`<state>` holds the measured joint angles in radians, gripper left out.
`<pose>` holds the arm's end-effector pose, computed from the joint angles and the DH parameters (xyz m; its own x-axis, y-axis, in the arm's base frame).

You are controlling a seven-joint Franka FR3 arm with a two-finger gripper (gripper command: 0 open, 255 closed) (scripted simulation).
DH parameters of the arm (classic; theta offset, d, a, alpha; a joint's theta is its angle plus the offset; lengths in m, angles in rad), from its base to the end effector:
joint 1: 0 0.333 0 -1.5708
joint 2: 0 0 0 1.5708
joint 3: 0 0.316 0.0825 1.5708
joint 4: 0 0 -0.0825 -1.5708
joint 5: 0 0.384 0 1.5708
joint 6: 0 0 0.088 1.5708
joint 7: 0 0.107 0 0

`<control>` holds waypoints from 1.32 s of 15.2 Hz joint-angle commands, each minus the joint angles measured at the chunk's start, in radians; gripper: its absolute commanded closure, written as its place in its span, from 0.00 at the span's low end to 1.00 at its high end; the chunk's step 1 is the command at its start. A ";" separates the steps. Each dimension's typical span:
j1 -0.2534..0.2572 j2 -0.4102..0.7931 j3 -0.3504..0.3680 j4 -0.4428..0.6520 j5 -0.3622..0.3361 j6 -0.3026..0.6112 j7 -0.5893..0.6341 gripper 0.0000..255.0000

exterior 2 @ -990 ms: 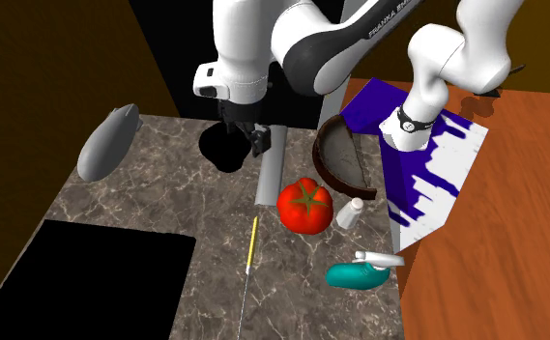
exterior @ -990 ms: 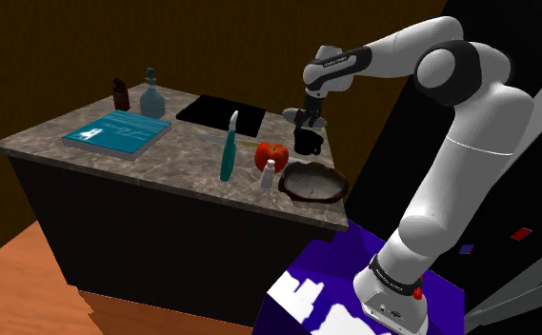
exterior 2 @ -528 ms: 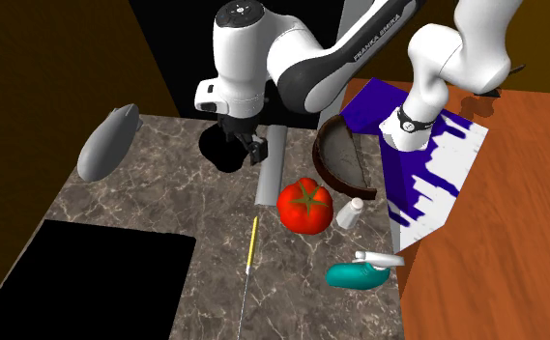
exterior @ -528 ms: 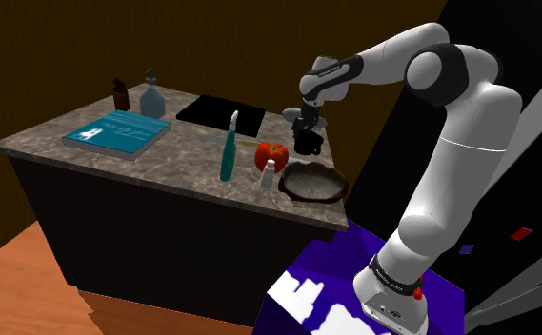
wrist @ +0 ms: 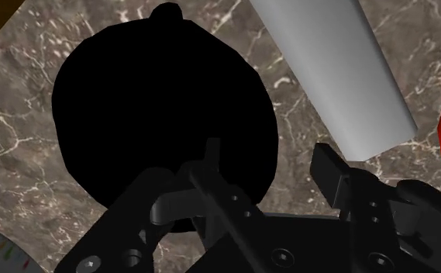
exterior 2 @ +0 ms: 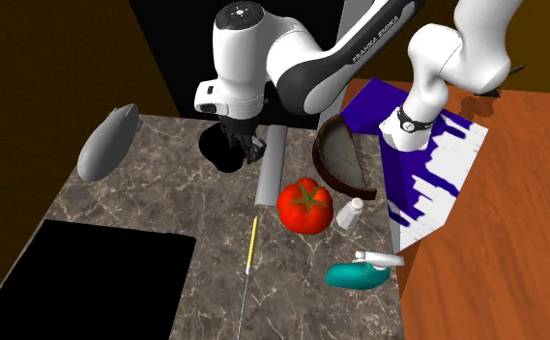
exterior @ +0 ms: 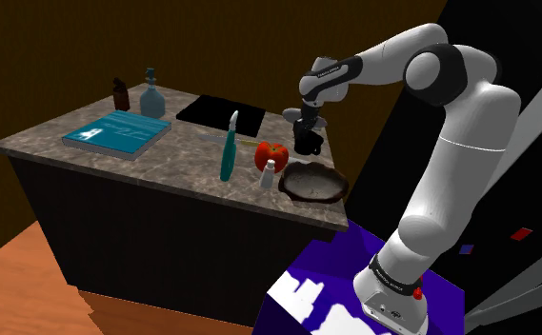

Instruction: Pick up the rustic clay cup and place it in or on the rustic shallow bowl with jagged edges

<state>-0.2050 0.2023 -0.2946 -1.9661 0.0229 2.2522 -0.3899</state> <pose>0.5339 -0.2834 0.3839 0.9912 -0.1119 0.0708 -0.1169 -0.9906 0.0716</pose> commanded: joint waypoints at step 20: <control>0.005 -0.057 -0.004 0.081 -0.020 -0.135 0.010 1.00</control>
<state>-0.2013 0.1518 -0.2987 -1.8938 0.0051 2.1308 -0.3822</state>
